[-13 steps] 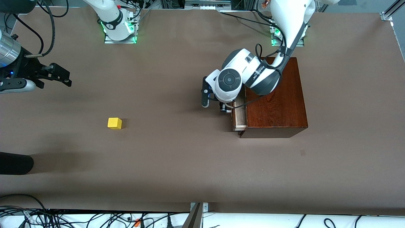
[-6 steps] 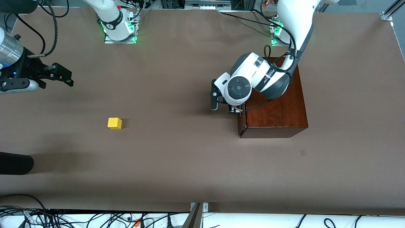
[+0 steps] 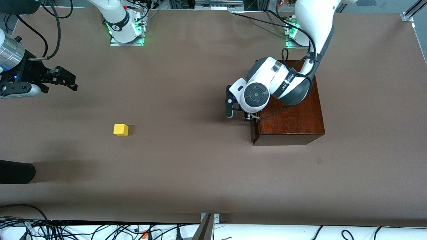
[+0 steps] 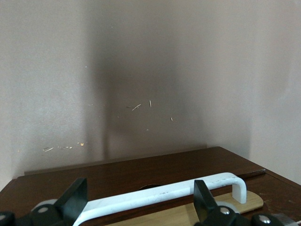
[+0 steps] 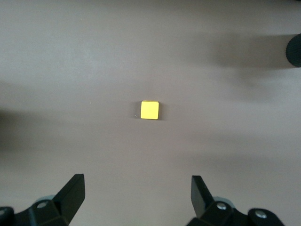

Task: Open drawer, take yellow block, close drawer
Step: 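Push the drawer shut into the box with the left gripper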

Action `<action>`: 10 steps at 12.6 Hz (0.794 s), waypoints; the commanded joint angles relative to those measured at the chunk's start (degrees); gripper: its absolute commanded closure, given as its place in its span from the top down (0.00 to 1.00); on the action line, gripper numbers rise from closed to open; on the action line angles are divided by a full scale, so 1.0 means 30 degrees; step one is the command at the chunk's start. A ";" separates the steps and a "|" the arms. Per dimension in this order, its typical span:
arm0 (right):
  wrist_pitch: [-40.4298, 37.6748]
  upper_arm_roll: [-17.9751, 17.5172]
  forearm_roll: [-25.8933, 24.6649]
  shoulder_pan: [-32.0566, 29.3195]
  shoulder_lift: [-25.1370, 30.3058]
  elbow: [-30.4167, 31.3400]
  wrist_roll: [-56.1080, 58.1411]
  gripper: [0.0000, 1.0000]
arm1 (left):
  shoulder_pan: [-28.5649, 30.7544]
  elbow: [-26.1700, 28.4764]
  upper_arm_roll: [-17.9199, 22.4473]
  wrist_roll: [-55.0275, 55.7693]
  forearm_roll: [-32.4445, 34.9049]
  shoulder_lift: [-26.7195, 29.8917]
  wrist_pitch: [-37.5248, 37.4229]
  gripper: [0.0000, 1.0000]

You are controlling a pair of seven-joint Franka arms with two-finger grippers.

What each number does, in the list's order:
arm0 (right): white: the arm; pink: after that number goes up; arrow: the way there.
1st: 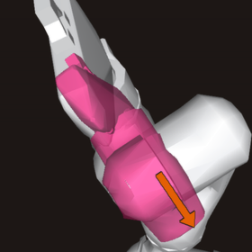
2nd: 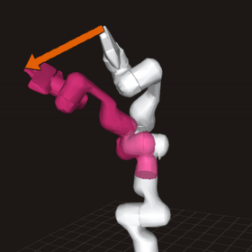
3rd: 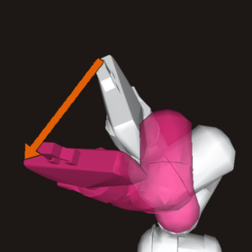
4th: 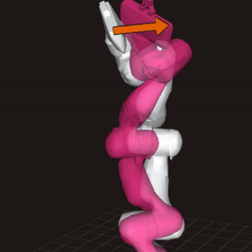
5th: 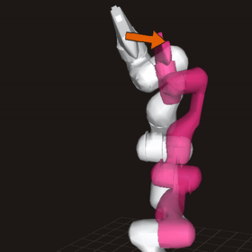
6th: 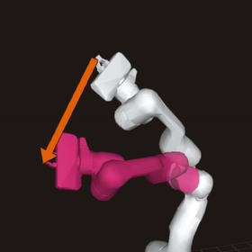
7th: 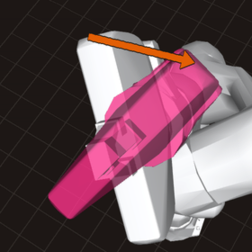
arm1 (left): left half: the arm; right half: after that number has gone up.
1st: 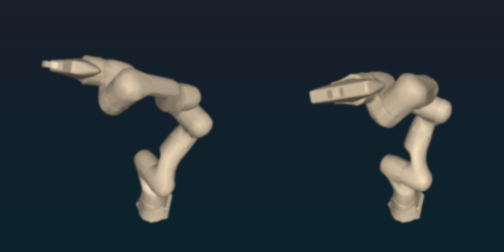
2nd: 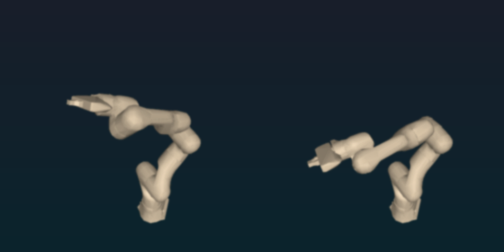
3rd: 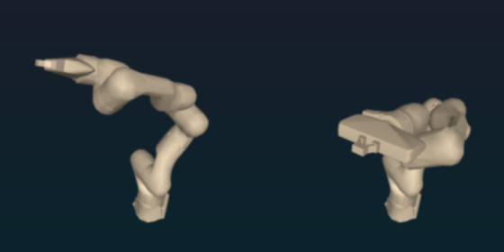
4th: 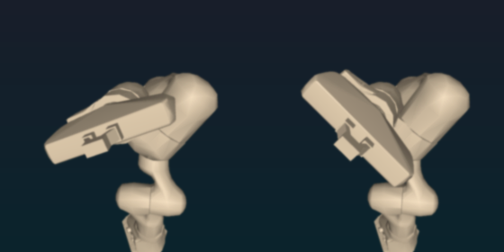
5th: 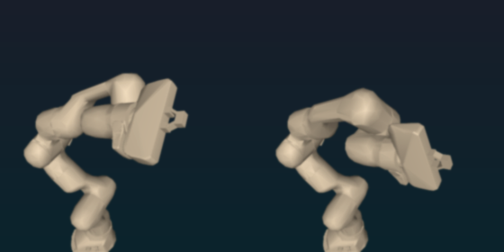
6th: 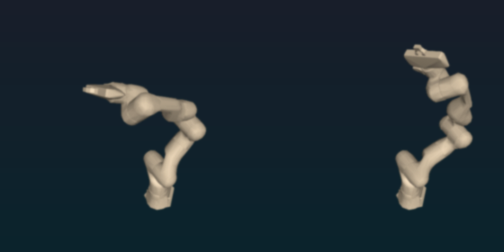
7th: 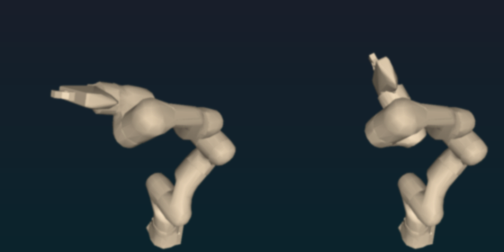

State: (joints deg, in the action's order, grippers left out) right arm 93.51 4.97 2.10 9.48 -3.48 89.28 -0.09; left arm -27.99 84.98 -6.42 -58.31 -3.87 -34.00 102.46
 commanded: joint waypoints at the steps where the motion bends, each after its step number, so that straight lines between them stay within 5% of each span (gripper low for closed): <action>1: -0.0145 -0.0074 0.0092 0.0003 -0.0158 -0.0406 -0.0176 1.00 | 0.0307 -0.0082 0.0238 -0.0368 0.0851 0.0582 -0.0316 1.00; 5: -0.0145 -0.0045 0.0121 -0.0026 -0.0158 -0.0406 -0.0205 1.00 | 0.0424 -0.1016 0.0062 0.1993 -0.0380 0.2219 -0.0809 1.00; 10: -0.0174 0.0014 0.0092 -0.0114 -0.0304 -0.0347 -0.0058 1.00 | 0.0715 -0.3157 0.0441 1.0597 -0.0206 0.4152 -0.4937 1.00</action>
State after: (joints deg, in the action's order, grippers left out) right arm 93.54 5.06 2.11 9.45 -3.74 89.28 -0.10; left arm -26.55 77.18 -5.76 -35.13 -4.38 -23.29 91.38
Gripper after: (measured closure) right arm 0.000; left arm 0.000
